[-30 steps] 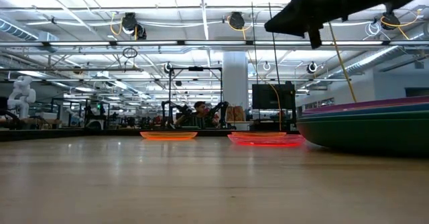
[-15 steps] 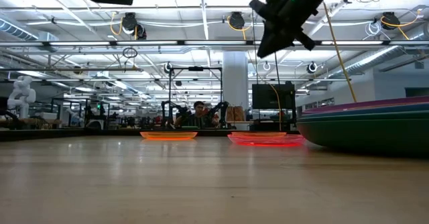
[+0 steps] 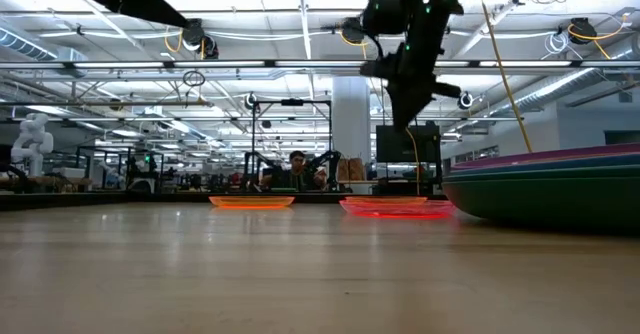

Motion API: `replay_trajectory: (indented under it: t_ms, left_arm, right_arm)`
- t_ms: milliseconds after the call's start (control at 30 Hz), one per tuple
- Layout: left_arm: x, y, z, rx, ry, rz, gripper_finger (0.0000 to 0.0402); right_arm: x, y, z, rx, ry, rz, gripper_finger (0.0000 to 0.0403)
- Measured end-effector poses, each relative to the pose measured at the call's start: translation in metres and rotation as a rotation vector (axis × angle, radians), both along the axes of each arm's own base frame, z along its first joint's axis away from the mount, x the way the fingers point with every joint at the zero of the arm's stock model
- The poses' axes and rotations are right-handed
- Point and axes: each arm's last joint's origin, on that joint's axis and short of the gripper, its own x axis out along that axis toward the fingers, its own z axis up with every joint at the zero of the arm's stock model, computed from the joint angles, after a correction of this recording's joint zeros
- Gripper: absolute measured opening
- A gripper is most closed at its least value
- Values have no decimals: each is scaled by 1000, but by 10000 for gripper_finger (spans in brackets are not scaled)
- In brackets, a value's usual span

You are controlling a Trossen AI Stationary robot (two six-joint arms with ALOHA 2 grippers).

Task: Stack plastic plates
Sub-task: Stack the right small orange plate on top of the bottom small orange plate

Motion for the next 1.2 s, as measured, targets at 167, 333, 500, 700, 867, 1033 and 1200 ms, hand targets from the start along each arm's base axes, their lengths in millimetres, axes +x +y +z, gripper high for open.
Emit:
replay_trajectory:
  t_ms: [167,333,500,700,867,1033,1200]
  left_arm:
    - [0,0,-1,-12,1,5,124]
    - [0,0,-1,-28,-1,12,124]
    - [-1,0,-3,-49,11,23,124]
    - [-2,0,-4,-62,10,28,124]
    - [-2,0,-4,-64,10,29,124]
    - [-2,0,-4,-64,10,29,124]
    - [-2,0,-4,-64,12,29,124]
  right_arm:
    - [-15,-34,-19,54,100,-62,31]
    - [-23,-61,-40,140,121,-91,38]
    - [-28,-79,-64,239,147,-97,85]
    - [-33,-92,-82,277,182,-131,157]
    - [-37,-102,-91,290,191,-162,181]
    - [-39,-108,-97,287,185,-178,178]
    - [-37,-112,-105,284,177,-186,170]
